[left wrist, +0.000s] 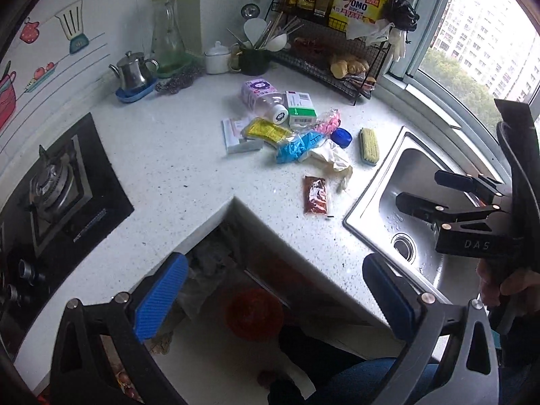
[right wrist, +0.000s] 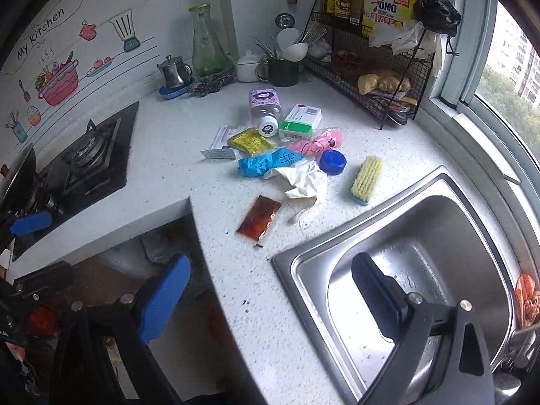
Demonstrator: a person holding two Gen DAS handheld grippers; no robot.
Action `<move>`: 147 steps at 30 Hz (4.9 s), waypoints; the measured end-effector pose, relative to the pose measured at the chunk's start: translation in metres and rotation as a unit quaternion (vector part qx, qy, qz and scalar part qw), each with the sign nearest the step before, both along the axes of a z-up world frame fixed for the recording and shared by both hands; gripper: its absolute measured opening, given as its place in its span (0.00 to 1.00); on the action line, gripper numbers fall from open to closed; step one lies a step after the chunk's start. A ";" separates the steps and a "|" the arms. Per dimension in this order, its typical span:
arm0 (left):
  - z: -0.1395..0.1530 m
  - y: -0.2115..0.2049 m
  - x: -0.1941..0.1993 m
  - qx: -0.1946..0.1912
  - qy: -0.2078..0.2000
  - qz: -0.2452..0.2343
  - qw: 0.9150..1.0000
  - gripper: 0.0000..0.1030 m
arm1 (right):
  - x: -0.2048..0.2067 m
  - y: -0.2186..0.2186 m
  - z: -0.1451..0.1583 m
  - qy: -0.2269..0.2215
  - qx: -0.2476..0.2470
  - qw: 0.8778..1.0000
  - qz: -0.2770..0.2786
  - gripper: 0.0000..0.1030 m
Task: Collect trash
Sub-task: 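Raise both tools back up to the counter, then grasp the white glove with the right tool and lift it, then grasp the brown sauce packet with the left tool while the right tool holds the glove, then carry the sauce packet and glove down toward the red bucket with both tools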
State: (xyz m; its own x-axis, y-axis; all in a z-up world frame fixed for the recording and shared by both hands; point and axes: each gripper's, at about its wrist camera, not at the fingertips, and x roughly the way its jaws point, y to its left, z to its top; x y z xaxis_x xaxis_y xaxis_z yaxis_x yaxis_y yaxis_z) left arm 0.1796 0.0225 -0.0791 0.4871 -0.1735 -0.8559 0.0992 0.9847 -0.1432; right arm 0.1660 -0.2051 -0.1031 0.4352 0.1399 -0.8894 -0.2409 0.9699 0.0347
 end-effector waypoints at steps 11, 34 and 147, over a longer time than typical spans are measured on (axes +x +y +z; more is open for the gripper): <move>-0.032 -0.008 0.069 -0.016 0.055 0.011 0.998 1.00 | 0.082 -0.012 -0.046 0.056 -0.011 0.998 0.022 0.93; -0.093 -0.007 0.122 -0.026 0.131 0.051 0.990 1.00 | 0.158 -0.003 -0.133 0.115 -0.057 0.986 0.102 0.38; -0.003 0.053 -0.159 -0.013 0.025 0.014 0.999 0.08 | -0.131 0.076 0.036 -0.026 0.051 0.997 0.049 0.04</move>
